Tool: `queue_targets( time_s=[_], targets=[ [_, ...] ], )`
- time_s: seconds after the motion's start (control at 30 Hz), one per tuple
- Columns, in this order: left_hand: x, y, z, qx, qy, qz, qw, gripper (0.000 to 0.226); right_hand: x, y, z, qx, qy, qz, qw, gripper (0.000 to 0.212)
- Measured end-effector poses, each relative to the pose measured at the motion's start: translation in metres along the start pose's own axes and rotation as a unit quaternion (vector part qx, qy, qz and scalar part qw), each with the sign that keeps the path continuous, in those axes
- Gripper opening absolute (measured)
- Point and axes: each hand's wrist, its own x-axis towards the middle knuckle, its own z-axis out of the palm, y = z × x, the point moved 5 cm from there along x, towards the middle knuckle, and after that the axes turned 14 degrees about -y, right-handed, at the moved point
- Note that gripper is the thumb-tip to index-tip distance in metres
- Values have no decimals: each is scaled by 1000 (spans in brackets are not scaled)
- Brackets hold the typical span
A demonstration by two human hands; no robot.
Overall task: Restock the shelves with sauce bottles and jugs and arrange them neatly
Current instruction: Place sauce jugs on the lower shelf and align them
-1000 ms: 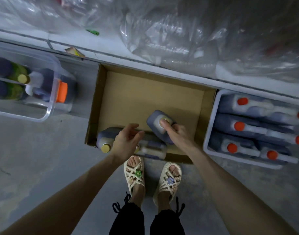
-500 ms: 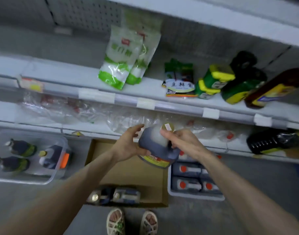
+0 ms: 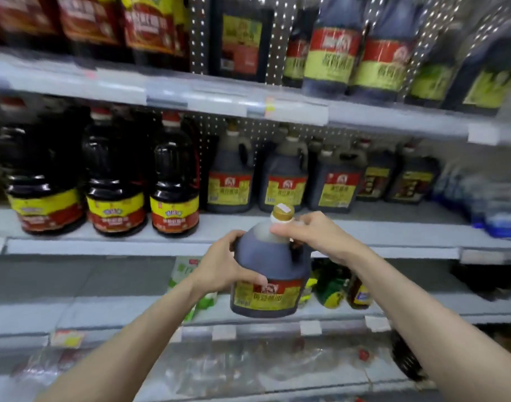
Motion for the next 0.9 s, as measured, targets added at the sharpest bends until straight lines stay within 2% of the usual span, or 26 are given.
queue_targets(
  time_s=[0.07, 0.13, 0.2, 0.27, 0.33, 0.37, 0.53, 0.63, 0.73, 0.83, 0.9],
  targets=[
    [9, 24, -11, 13, 19, 16, 1000, 88, 1, -23, -16, -14, 7, -7, 1000, 86],
    [21, 43, -23, 20, 30, 22, 999, 89, 7, -42, -34, -41, 17, -9, 999, 99],
    [34, 54, -35, 23, 35, 19, 999, 97, 18, -53, -47, -42, 10, -11, 999, 94],
    [45, 58, -45, 25, 45, 15, 999, 108, 30, -56, -55, -34, 7, -17, 999, 71],
    [56, 60, -54, 29, 62, 8, 998, 99, 48, -55, -62, -8, 1, -26, 1000, 43],
    [59, 59, -58, 27, 67, 3, 997, 93, 54, -57, -63, 3, 6, -30, 1000, 37],
    [87, 56, -95, 32, 103, -9, 994, 95, 103, -74, -72, -15, 27, -57, 998, 42],
    [93, 54, -112, 38, 109, -19, 993, 88, 129, -78, -71, -7, 28, -65, 997, 44],
    [93, 49, -128, 47, 118, -28, 992, 87, 147, -80, -62, -4, 21, -54, 998, 57],
    [95, 44, -138, 49, 123, -37, 991, 88, 161, -84, -55, -11, 18, -58, 998, 60],
    [95, 41, -142, 52, 120, -46, 990, 93, 169, -86, -52, -13, 23, -61, 998, 74]
  ],
)
